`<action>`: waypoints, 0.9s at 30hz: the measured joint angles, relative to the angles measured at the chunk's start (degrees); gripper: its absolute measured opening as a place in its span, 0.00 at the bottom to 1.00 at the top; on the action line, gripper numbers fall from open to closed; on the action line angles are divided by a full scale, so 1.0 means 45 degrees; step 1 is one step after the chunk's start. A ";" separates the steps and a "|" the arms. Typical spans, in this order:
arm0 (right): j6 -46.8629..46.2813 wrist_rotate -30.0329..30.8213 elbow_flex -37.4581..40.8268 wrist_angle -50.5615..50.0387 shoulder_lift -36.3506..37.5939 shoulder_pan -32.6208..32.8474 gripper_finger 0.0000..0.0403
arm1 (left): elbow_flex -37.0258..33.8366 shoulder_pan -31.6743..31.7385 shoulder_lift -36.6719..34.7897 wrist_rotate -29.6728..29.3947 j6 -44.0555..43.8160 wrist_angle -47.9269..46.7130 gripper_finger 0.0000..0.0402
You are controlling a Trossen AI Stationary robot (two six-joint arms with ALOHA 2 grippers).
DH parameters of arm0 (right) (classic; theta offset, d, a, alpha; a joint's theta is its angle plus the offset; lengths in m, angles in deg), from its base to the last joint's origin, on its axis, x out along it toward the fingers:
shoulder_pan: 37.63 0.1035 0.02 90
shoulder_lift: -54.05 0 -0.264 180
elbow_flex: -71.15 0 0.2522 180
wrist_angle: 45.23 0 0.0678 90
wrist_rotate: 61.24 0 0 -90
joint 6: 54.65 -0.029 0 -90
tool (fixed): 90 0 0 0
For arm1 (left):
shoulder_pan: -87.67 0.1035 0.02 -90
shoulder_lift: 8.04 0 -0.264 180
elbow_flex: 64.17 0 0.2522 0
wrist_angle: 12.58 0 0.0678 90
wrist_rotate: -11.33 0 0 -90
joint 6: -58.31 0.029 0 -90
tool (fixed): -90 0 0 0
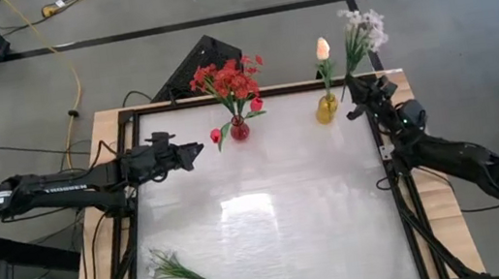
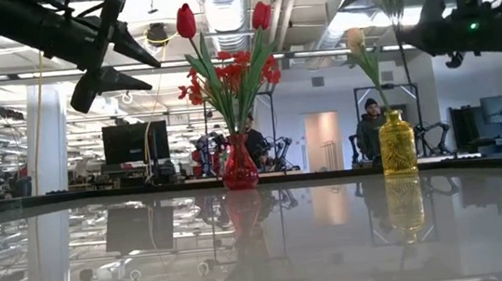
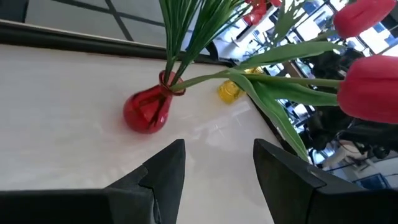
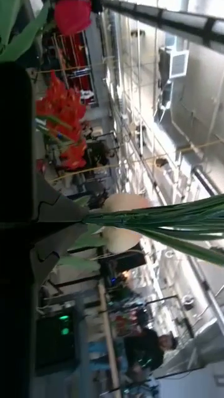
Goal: Sort flowers into vase by color
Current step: Put the top white flowers into the yellow vase
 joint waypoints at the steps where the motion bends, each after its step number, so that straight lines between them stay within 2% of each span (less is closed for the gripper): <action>1: -0.0126 0.0029 0.0000 0.0079 -0.0214 -0.0057 0.05 | 0.0000 0.0000 0.0000 -0.0006 0.0109 -0.0013 0.44; 5: -0.0277 0.0125 0.0005 0.1106 -0.1207 -0.0158 0.05 | 0.0000 -0.0005 0.0000 -0.0265 0.0575 -0.0023 0.44; 11: -0.0588 0.1061 0.0015 0.3080 -0.2857 -0.0368 0.05 | 0.0000 -0.0004 0.0000 -0.0543 0.0748 -0.0028 0.44; 18: -0.1232 0.1146 -0.0056 0.4578 -0.5173 -0.0359 0.05 | 0.0000 -0.0005 0.0000 -0.0655 0.0846 -0.0117 0.44; 22: -0.1223 0.1151 -0.0113 0.6754 -0.6531 -0.0387 0.05 | 0.0000 0.0000 0.0000 -0.0806 0.0822 -0.0115 0.44; 27: -0.1426 0.1141 -0.0339 0.6760 -0.7446 -0.0559 0.05 | 0.0000 -0.0003 0.0000 -0.0806 0.0627 -0.0113 0.44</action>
